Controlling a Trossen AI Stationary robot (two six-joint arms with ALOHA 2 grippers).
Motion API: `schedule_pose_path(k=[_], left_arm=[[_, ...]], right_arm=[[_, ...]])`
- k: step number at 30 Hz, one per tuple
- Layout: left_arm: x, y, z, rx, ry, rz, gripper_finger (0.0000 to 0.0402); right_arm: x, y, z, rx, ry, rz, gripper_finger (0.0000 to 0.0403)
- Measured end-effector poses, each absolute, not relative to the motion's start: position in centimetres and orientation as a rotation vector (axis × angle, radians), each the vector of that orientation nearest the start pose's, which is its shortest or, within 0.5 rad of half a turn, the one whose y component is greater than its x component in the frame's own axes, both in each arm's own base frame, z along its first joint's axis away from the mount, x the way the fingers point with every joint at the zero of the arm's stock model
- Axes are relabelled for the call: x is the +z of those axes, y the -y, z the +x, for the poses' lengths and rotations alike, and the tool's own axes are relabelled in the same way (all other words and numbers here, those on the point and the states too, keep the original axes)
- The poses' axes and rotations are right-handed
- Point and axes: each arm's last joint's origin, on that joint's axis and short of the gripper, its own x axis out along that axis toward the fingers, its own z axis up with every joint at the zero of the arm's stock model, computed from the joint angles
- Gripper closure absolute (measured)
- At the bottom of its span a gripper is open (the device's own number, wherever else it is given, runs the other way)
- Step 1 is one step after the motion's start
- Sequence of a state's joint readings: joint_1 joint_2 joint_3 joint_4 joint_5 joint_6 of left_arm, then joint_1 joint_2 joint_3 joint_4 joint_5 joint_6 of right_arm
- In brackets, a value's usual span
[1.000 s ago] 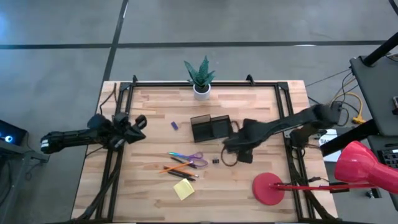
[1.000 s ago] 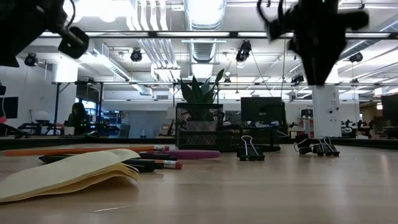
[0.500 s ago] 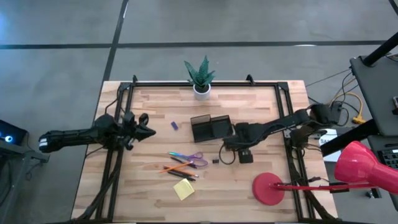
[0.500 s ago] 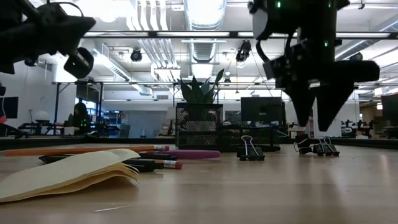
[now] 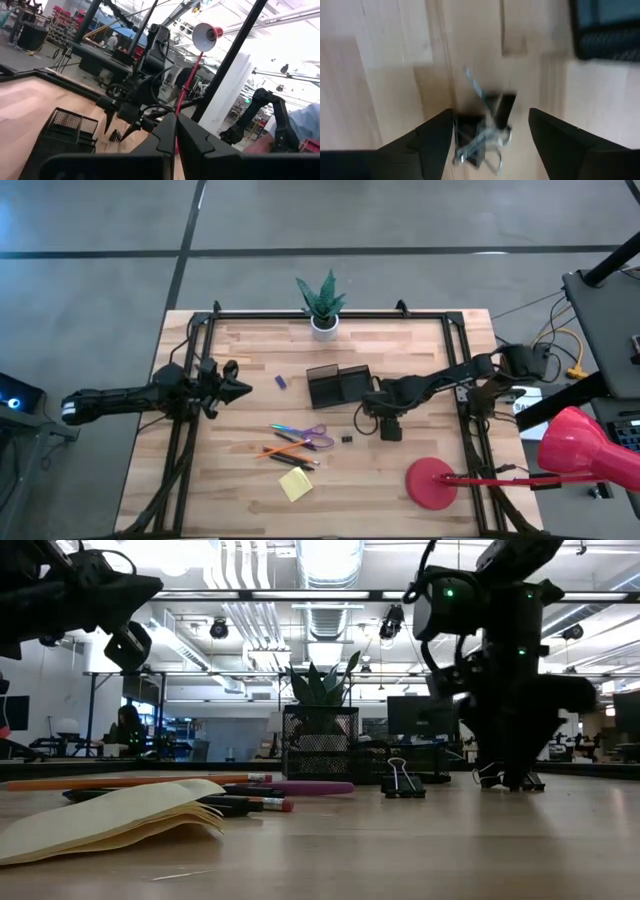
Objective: Pick and place office supplies into organizer
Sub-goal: Put the top right black clip into the black organizer
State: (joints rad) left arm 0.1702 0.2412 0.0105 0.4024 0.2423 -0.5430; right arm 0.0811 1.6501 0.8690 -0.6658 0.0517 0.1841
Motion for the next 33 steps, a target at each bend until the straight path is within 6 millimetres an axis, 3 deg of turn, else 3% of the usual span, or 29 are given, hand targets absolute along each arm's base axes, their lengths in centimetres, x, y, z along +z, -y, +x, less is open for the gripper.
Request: schedule_pose_path(k=[14, 20, 26, 33], left_arm=[[18.5, -1.2, 11.0, -0.109, 0.147, -0.51, 0.0402], [18.5, -1.2, 11.0, -0.109, 0.147, -0.51, 0.0402], [18.6, -1.2, 11.0, -0.112, 0.147, -0.518, 0.0402], [18.6, -1.2, 11.0, -0.114, 0.145, -0.535, 0.0402]], right_arm=[[14.3, -2.1, 27.4, -0.139, -1.394, 0.095, 0.0206], [14.9, -2.0, 28.0, -0.161, -1.361, 0.075, 0.0256], [14.6, -2.0, 27.2, -0.149, -1.429, 0.054, 0.0305], [14.6, -2.0, 27.3, -0.149, -1.421, 0.057, 0.0314]])
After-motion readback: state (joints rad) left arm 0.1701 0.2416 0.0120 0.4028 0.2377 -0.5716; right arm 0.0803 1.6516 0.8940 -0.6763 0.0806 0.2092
